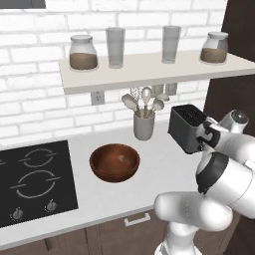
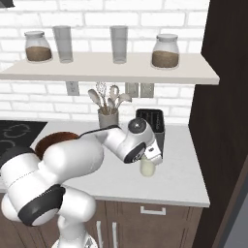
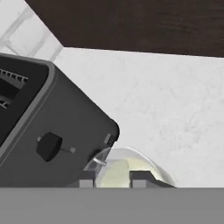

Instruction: Grab a lemon wedge from the fridge and one ice cube from the ice bowl, and put them in the glass of lemonade.

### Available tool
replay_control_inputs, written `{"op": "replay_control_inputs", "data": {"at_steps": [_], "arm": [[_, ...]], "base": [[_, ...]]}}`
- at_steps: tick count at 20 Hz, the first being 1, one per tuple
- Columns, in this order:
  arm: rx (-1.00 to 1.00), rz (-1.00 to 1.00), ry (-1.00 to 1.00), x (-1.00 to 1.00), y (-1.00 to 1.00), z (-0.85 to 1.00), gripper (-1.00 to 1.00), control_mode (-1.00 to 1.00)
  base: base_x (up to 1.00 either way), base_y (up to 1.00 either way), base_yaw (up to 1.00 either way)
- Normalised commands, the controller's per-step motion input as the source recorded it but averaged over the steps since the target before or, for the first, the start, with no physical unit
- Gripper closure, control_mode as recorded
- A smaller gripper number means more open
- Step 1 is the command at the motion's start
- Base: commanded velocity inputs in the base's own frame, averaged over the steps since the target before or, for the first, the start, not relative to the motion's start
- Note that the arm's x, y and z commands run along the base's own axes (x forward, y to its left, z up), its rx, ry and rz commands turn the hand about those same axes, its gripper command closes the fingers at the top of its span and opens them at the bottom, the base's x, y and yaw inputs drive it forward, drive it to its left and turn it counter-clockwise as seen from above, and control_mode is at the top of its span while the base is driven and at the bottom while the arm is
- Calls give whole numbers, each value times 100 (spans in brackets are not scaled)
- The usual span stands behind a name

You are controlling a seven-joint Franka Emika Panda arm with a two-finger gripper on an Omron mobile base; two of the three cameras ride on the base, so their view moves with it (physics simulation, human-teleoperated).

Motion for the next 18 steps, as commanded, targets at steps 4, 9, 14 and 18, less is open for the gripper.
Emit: {"op": "replay_control_inputs", "data": {"at_steps": [4,9,14,18], "arm": [[-2,0,0,0,24,9,-100,-100],[0,0,0,0,2,13,-100,-100],[0,0,-4,-62,-8,65,-100,-100],[0,0,-10,-96,-4,80,-100,-100]], "base": [[0,0,0],[0,0,0],[0,0,0],[0,0,0]]}}
